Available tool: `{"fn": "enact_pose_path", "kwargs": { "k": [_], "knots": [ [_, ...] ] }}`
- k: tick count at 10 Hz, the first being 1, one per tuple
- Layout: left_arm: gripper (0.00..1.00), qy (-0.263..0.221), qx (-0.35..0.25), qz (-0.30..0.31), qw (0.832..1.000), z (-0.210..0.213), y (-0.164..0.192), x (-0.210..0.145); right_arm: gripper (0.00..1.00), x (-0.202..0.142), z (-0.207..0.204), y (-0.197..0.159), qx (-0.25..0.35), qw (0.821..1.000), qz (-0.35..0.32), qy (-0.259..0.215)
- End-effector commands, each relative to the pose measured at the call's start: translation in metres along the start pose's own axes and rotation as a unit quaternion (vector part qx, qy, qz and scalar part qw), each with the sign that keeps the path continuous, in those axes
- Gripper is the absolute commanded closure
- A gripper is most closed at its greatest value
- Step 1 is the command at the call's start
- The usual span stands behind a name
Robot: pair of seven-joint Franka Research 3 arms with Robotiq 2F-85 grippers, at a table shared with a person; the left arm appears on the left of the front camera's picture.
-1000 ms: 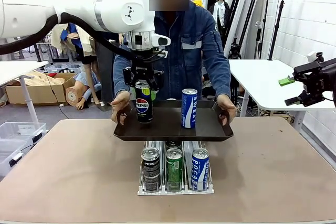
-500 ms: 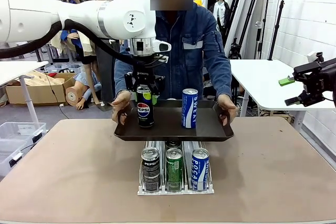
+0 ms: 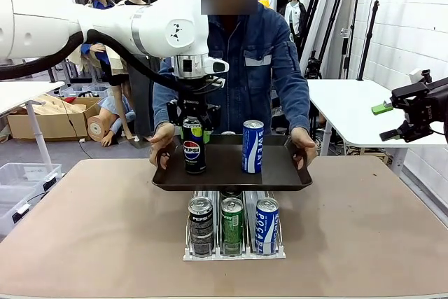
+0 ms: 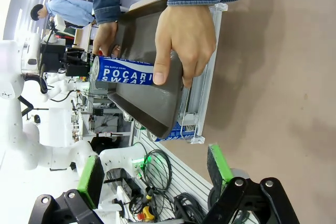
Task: Retrieve and hand over the desired beverage to the person.
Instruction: Place the picked can on the Handle tray extended by the person.
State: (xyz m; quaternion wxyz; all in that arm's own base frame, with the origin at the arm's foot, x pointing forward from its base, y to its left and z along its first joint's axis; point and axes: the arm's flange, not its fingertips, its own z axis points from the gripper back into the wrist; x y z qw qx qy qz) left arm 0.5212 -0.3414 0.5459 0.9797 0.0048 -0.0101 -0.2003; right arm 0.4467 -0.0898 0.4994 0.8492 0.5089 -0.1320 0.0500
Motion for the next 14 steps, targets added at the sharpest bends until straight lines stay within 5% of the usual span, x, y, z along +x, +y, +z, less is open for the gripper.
{"fn": "enact_pose_path", "kwargs": {
  "k": [1,2,6,14],
  "knots": [
    [0.89,-0.012,-0.005,0.005,1.0,0.004,0.002,-0.011,0.0,0.0,0.0,0.0,0.0,1.0,-0.002,0.0],
    [0.79,-0.01,-0.006,0.003,1.0,0.004,0.003,-0.011,0.0,0.0,0.0,0.0,0.0,1.0,-0.002,0.0],
    [0.0,-0.013,-0.019,0.006,1.0,0.013,0.007,-0.011,0.0,0.0,0.0,0.0,0.0,1.0,-0.002,0.0],
    [0.0,-0.035,0.008,0.008,0.999,0.053,0.002,-0.018,0.0,0.0,0.0,0.0,0.0,1.0,-0.002,0.0]
  ]
}}
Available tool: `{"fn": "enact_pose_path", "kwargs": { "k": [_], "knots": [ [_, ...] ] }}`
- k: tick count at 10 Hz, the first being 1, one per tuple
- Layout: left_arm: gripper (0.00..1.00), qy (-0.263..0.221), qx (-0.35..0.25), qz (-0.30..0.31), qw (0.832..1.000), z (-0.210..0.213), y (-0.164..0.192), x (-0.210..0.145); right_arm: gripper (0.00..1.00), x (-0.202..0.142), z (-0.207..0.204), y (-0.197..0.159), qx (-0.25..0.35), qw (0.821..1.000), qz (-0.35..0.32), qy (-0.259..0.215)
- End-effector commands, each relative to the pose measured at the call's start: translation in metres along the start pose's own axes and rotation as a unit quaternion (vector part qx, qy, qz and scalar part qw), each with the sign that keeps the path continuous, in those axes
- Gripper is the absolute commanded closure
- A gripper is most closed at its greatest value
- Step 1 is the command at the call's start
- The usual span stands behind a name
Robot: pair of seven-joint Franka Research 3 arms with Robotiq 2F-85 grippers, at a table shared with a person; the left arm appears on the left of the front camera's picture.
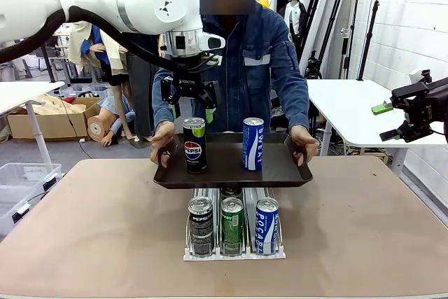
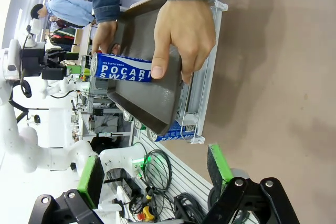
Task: Retrieve and hand over the desired beverage to the person.
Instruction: Place the picked can on the Handle tray extended by the person.
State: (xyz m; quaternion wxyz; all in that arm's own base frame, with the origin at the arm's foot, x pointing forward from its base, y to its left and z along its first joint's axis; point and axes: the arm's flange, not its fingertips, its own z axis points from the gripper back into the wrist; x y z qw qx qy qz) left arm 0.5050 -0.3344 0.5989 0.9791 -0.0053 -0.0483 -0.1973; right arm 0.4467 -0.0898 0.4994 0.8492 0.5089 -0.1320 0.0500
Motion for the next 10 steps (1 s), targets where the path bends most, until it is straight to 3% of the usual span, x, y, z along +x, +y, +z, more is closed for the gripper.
{"fn": "enact_pose_path", "kwargs": {
  "k": [1,2,10],
  "knots": [
    [0.0,0.015,0.039,0.023,0.999,-0.0056,0.0016,0.0013,0.0,-0.0003,-0.0004,0.0004,0.0,1.0,-0.002,0.0],
    [0.0,0.0,0.0,0.0,1.0,0.0,0.0,0.0,0.0,-0.0003,-0.0004,0.0004,0.0,1.0,-0.002,0.0],
    [0.0,0.0,0.0,0.0,1.0,0.0,0.0,0.0,0.0,-0.0003,-0.0004,0.0004,0.0,1.0,-0.002,0.0]
  ]
}}
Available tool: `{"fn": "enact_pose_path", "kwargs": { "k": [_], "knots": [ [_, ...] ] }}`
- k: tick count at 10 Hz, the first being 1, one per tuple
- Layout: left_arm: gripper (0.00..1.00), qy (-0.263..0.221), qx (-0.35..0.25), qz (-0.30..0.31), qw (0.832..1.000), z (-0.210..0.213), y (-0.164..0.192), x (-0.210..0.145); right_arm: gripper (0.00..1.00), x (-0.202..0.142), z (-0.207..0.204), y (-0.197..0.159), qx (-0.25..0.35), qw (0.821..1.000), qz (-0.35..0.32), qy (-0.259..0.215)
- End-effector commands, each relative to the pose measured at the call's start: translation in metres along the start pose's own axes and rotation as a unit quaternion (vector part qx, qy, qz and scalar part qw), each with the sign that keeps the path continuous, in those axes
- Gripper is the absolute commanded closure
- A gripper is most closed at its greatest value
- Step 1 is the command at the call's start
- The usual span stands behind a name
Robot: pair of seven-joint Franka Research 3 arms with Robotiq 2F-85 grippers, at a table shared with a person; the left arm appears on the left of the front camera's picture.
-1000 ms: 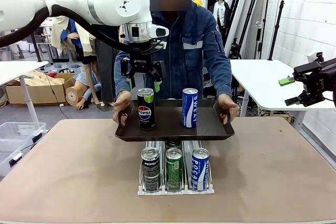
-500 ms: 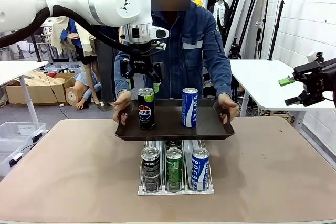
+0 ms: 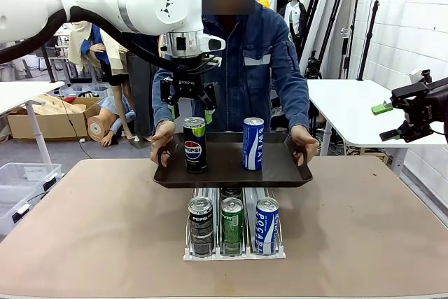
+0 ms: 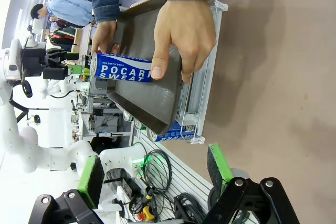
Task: Retrieve and hand over the desired beverage to the person.
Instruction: Place the picked can on the Handle tray extended by the person.
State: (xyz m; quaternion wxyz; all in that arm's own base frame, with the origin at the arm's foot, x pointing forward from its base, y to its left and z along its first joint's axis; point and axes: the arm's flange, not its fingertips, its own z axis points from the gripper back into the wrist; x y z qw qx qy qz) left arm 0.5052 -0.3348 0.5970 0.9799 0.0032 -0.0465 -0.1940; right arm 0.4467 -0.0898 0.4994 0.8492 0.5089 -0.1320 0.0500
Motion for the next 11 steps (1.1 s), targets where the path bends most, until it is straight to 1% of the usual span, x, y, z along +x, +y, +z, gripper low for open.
{"fn": "enact_pose_path", "kwargs": {
  "k": [1,5,6,7,8,10,11],
  "knots": [
    [0.0,-0.003,-0.008,-0.003,1.0,0.002,0.0,0.0,0.0,0.0,0.0,0.0,0.0,1.0,-0.002,0.0],
    [0.0,-0.003,-0.008,-0.003,1.0,0.002,0.0,0.0,0.0,0.0,0.0,0.0,0.0,1.0,-0.002,0.0],
    [0.0,0.0,0.0,0.0,1.0,0.0,0.0,0.0,0.0,0.0,0.0,0.0,0.0,1.0,-0.002,0.0],
    [0.0,-0.024,-0.034,0.013,0.999,0.024,0.01,-0.014,0.0,0.0,0.0,0.0,0.0,1.0,-0.002,0.0],
    [0.0,-0.039,-0.059,0.026,0.997,0.04,0.023,-0.025,0.0,0.0,0.0,0.0,0.0,1.0,-0.002,0.0],
    [0.0,-0.061,-0.102,0.04,0.992,0.061,0.05,-0.045,0.0,0.0,0.0,0.0,0.0,1.0,-0.002,0.0],
    [0.0,-0.072,-0.111,0.062,0.989,0.065,0.071,-0.056,0.0,0.0,0.0,0.0,0.0,1.0,-0.002,0.0]
  ]
}}
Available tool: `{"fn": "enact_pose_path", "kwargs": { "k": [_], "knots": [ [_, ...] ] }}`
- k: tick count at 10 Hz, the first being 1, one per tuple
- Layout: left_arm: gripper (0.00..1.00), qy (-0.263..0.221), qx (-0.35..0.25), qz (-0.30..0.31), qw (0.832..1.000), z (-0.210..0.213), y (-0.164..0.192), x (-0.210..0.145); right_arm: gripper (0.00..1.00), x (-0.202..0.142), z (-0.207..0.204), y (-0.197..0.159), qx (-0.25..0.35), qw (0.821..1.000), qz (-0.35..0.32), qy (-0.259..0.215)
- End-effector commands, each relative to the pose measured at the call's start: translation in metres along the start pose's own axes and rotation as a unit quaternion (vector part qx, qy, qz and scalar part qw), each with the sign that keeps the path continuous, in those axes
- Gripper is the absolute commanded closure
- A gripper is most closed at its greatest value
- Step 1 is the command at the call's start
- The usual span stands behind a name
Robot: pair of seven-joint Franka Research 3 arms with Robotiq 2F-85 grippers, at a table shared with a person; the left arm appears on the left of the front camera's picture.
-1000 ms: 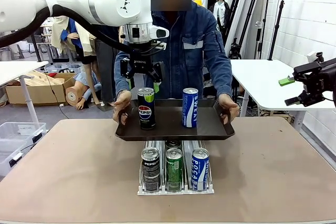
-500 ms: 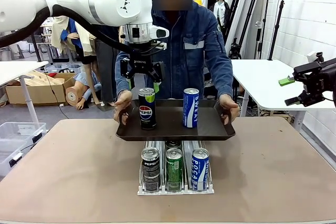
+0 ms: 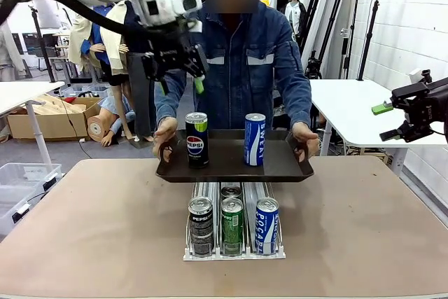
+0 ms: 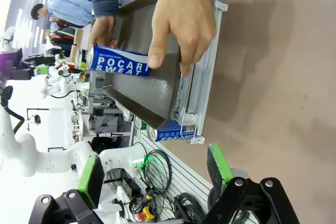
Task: Retrieve and hand over the desired beverage to the person.
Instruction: Place the picked can on the Handle tray extended by the person.
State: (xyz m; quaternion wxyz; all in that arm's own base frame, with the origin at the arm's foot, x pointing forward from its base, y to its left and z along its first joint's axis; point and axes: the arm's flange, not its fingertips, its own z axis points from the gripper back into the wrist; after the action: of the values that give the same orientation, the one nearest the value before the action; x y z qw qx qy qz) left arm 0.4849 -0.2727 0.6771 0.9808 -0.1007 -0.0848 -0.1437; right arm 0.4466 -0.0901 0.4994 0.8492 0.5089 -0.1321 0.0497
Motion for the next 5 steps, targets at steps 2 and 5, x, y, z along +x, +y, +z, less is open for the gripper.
{"fn": "enact_pose_path", "kwargs": {
  "k": [2,5],
  "knots": [
    [0.0,-0.014,-0.063,0.037,0.997,-0.006,0.078,-0.034,0.0,0.0,-0.001,0.001,0.0,1.0,-0.002,0.0],
    [0.0,-0.026,-0.159,0.044,0.986,-0.005,0.153,-0.058,0.0,0.0,-0.001,0.001,0.0,1.0,-0.002,0.0]
  ]
}}
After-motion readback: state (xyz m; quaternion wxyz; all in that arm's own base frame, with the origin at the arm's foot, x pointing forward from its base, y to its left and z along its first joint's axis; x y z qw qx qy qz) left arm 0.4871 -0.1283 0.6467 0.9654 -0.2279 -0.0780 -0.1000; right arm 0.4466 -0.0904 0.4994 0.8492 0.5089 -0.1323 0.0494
